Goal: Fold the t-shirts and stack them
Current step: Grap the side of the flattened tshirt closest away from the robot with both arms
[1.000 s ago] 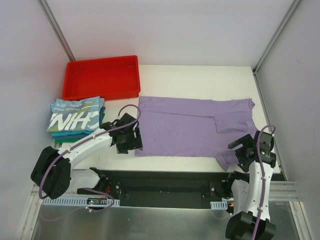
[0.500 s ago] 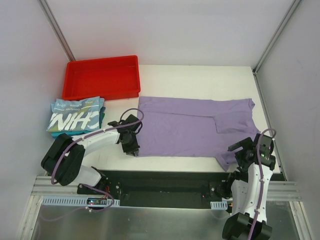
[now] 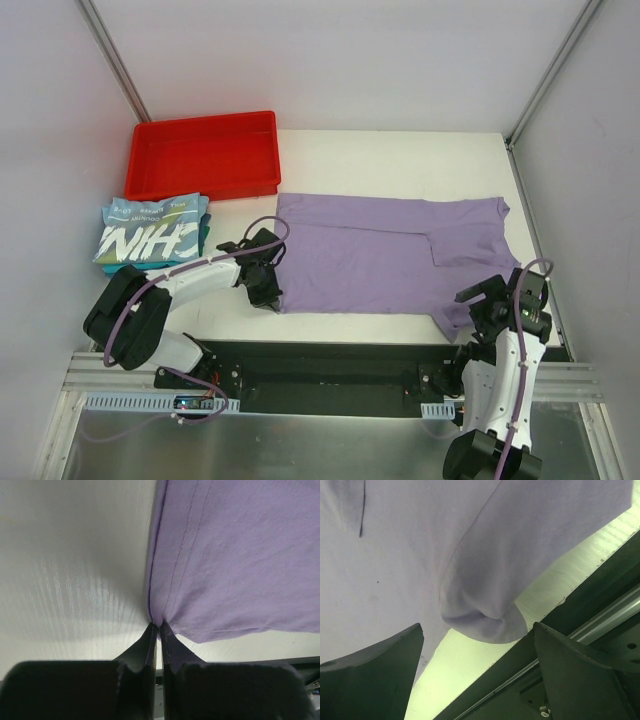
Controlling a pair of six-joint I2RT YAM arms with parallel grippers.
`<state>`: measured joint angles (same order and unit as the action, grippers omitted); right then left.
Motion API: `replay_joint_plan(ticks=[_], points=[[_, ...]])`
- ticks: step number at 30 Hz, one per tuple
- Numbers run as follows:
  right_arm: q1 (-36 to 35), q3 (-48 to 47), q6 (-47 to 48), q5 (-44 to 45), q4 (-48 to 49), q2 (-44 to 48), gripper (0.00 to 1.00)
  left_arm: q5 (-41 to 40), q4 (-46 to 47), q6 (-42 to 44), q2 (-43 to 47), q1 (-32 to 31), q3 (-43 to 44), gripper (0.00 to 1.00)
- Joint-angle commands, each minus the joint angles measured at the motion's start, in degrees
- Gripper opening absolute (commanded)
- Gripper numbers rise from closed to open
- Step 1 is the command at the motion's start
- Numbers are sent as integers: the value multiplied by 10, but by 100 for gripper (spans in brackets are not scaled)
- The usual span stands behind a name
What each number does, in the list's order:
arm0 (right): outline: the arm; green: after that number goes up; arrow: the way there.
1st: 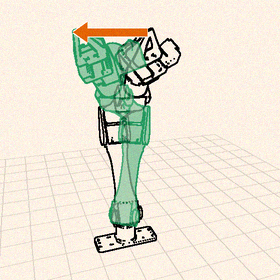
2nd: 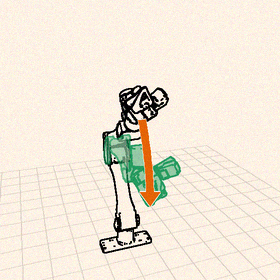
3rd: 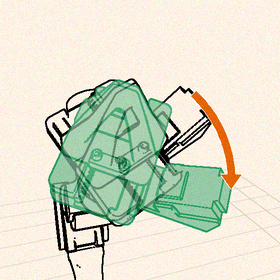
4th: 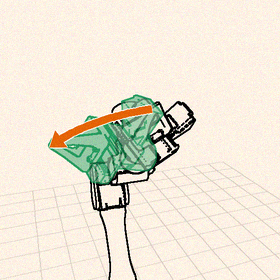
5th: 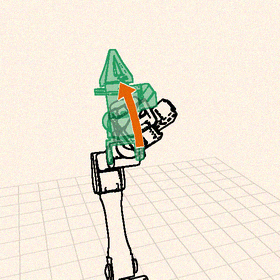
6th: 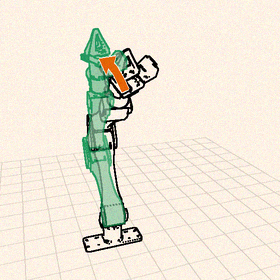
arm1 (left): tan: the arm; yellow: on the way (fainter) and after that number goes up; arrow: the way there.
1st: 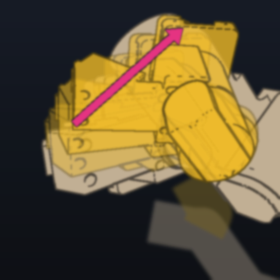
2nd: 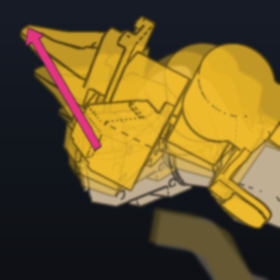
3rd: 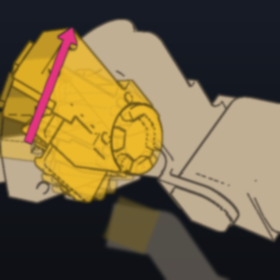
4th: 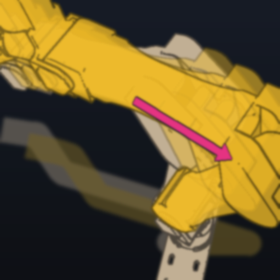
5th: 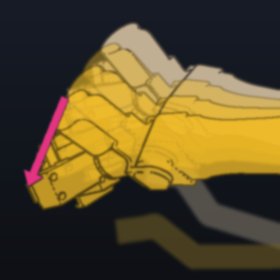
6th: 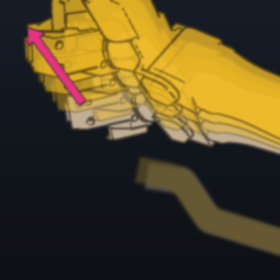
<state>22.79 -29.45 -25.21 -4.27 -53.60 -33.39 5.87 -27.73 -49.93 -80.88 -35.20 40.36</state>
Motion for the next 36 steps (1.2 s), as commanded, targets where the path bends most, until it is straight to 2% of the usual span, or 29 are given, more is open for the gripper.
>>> replay_joint_plan(ticks=[1,7,12,16,19,23,30,36], points=[[5,22,-20,-49,-19,-7,91,13,-1,1,21,0,-1,0],[5,48,-26,-55,18,-40,77,-1,-1,4,35,0,4,0],[5,67,-30,-55,62,-81,60,-4,-7,7,28,1,16,0],[5,70,-30,-38,89,-83,37,-7,-8,5,23,6,17,0],[5,68,-19,-22,101,-84,23,-6,-9,10,20,9,19,0],[5,53,4,-37,95,-98,2,1,-13,18,25,19,24,0],[4,-18,46,-29,60,-106,0,6,-14,42,35,38,44,0],[2,-65,61,-67,82,-170,0,18,-14,55,21,62,83,0]])
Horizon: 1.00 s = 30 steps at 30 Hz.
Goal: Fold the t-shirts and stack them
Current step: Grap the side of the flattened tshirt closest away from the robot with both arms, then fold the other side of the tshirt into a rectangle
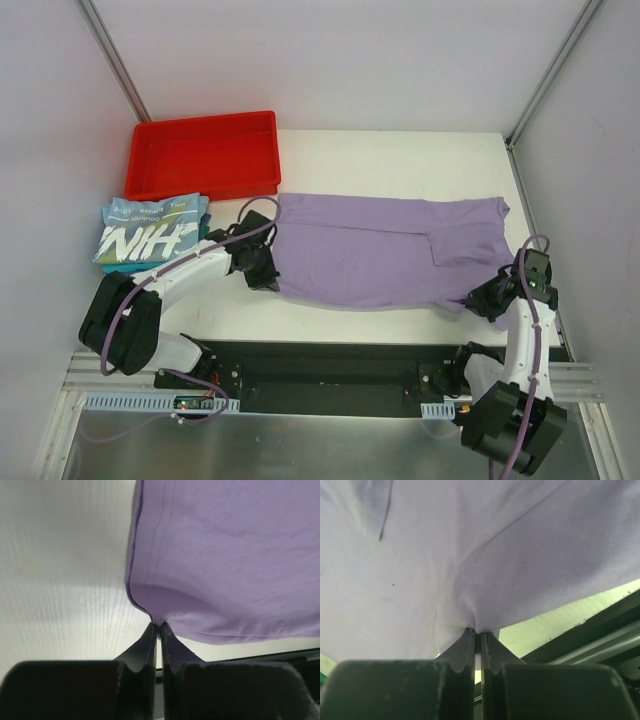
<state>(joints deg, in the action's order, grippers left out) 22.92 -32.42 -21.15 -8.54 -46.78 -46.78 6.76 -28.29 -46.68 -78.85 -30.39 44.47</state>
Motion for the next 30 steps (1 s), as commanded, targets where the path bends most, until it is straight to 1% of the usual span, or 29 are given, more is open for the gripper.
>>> replay_joint_plan(ticks=[1,4,9,15,19,26,30], points=[[0,-43,19,-32,28,-47,0,13,-8,27,-4,18,53,0],[-16,-84,27,-45,37,-97,0,11,-10,26,-22,34,81,0],[-66,-158,31,-18,59,-177,0,16,-11,34,-62,48,136,0],[-81,-229,32,-8,83,-254,0,8,-14,46,-115,68,192,0],[-85,-259,46,-24,79,-302,0,5,-18,63,-148,74,243,0],[-113,-333,60,9,62,-376,1,-11,-28,76,-198,80,295,0],[-122,-383,62,19,39,-430,2,-54,-43,62,-218,82,317,0]])
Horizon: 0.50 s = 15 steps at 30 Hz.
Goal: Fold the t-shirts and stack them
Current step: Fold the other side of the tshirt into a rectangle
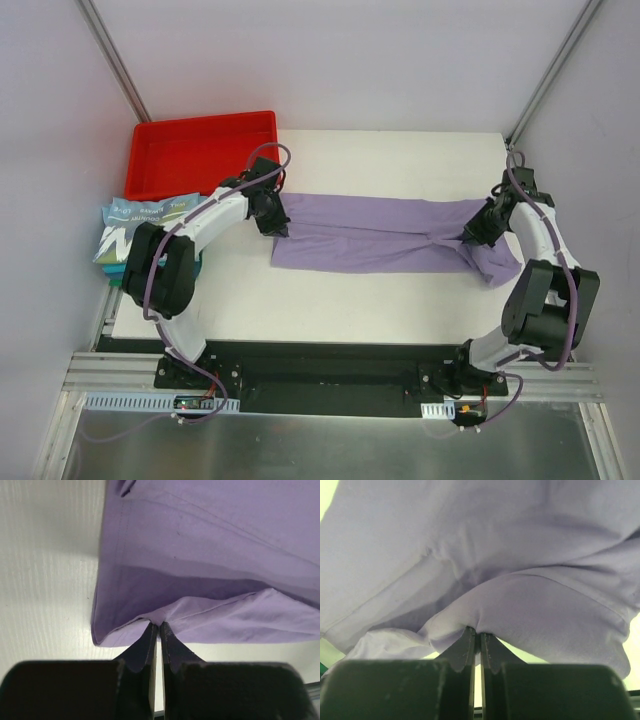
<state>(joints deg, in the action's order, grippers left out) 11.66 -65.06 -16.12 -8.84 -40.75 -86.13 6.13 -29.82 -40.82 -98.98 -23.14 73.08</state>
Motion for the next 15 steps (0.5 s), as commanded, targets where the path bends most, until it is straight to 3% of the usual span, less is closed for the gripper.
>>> replay_joint_plan(ticks=[1,7,9,10,11,13,15], points=[[-10,-67,13,25,-25,-50,3,-56,-30,-1,-23,10,37,0],[-12,-138,33,38,-33,-137,9,-112,-64,-15,-77,14,110,0],[-12,-175,42,67,-32,-169,19,-120,-80,-14,-98,15,135,4],[-10,-199,47,85,-35,-184,25,-131,-90,-13,-107,15,147,12],[-9,-223,53,110,-37,-194,41,-139,-107,-16,-111,15,159,26],[-7,-256,71,117,-47,-198,67,-154,-121,-15,-108,15,173,60],[-7,-262,95,118,-48,-176,78,-156,-122,-12,-90,15,174,94]])
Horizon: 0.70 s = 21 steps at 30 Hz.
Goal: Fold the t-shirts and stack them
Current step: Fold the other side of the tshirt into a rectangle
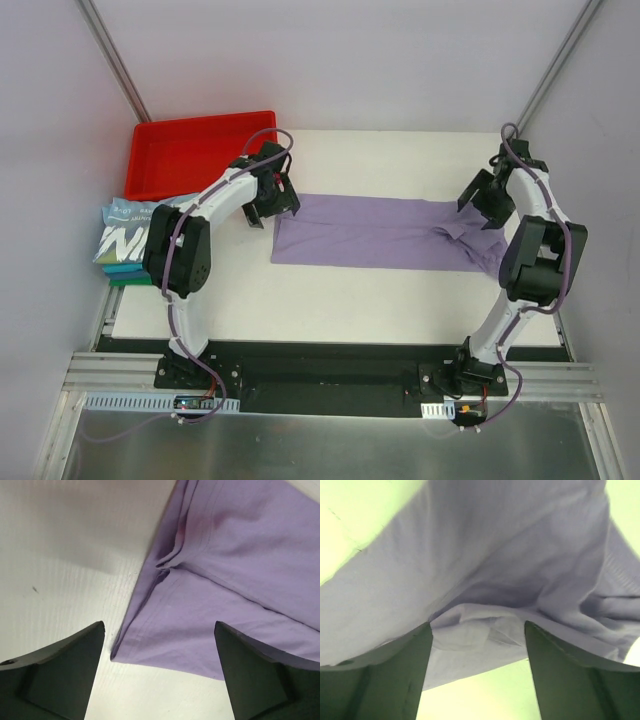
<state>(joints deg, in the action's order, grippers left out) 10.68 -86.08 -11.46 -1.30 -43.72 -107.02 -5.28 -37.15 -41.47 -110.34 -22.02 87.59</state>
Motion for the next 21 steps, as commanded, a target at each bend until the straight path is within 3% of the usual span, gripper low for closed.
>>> replay_joint_plan(ticks=[1,4,9,12,16,21], points=[[1,-43,69,43,-16,51,85,-42,-48,-1,35,3,28,99],[-2,10,106,19,-20,113,96,-34,-48,10,66,-7,21,99],[-5,191,133,-142,32,219,96,21,-30,49,77,-52,13,99],[-7,251,133,-196,88,226,96,79,-3,58,64,-75,1,99],[-8,241,144,-201,129,177,96,109,22,62,30,-81,-11,99],[-7,179,158,-154,157,89,96,56,25,82,-24,-80,-27,99]])
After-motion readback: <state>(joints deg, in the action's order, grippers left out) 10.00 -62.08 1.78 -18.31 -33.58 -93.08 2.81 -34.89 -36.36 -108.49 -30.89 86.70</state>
